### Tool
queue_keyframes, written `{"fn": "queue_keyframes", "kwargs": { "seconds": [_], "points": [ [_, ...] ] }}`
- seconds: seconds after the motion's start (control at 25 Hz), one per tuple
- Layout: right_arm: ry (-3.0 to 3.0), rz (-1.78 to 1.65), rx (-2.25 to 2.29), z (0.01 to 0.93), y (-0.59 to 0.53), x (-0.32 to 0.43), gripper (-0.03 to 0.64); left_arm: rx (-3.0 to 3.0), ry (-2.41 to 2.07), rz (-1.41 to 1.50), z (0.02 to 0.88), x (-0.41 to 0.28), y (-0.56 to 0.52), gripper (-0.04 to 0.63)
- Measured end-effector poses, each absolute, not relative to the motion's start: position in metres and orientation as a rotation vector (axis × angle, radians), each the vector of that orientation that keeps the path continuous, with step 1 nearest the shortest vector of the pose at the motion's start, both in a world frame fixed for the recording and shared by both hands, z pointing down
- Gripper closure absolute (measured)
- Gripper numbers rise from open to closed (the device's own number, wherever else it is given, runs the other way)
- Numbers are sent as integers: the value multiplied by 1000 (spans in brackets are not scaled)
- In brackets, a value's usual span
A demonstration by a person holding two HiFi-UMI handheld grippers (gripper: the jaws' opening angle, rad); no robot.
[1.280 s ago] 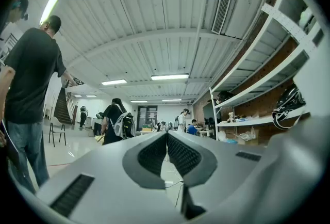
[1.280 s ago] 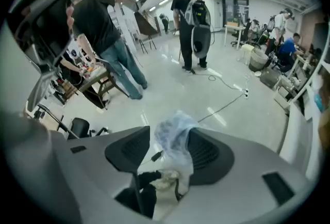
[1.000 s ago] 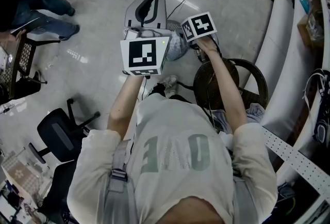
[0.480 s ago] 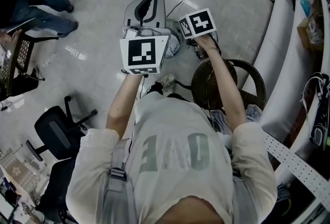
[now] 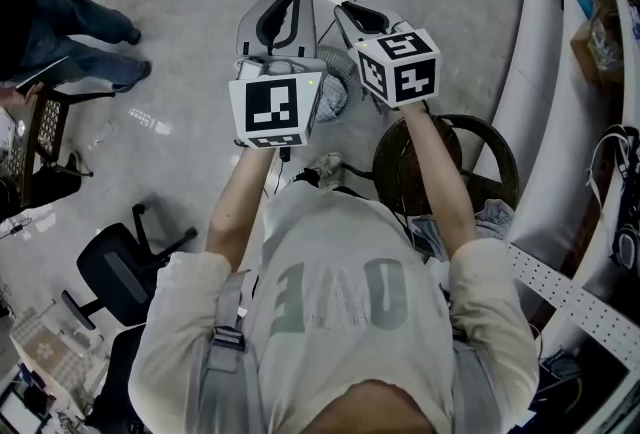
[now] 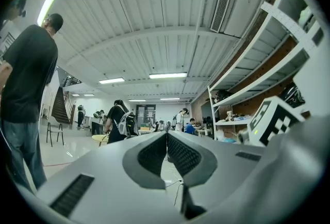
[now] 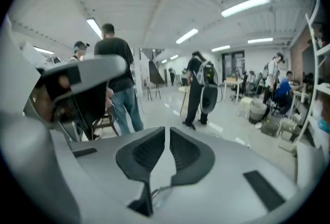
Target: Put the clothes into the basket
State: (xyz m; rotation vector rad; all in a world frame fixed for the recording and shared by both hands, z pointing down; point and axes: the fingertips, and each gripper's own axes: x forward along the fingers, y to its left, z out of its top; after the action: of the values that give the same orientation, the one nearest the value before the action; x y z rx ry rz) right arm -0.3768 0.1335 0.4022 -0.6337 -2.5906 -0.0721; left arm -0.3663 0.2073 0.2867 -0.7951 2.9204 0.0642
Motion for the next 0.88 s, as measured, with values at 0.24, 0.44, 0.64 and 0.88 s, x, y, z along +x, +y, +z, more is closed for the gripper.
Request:
{"fn": "queue_keyframes", "kwargs": {
  "seconds": [0.24,0.44,0.64,0.88],
  "points": [
    [-3179,-80,-536,246,113,-355,583,-880,2834,73,253,-362,187,577],
    [-3462,-186,-383,168,87,-308,583,-1028,2735,115,222,-349,149,577],
    [-3580,-249,-104,137,40,-275,583,-1228,2603,220,195,-330,91,577],
    [-3557,-358,444,133,-41,-220,595,-1579,2418,254,190,-289,-2,577]
  ]
}}
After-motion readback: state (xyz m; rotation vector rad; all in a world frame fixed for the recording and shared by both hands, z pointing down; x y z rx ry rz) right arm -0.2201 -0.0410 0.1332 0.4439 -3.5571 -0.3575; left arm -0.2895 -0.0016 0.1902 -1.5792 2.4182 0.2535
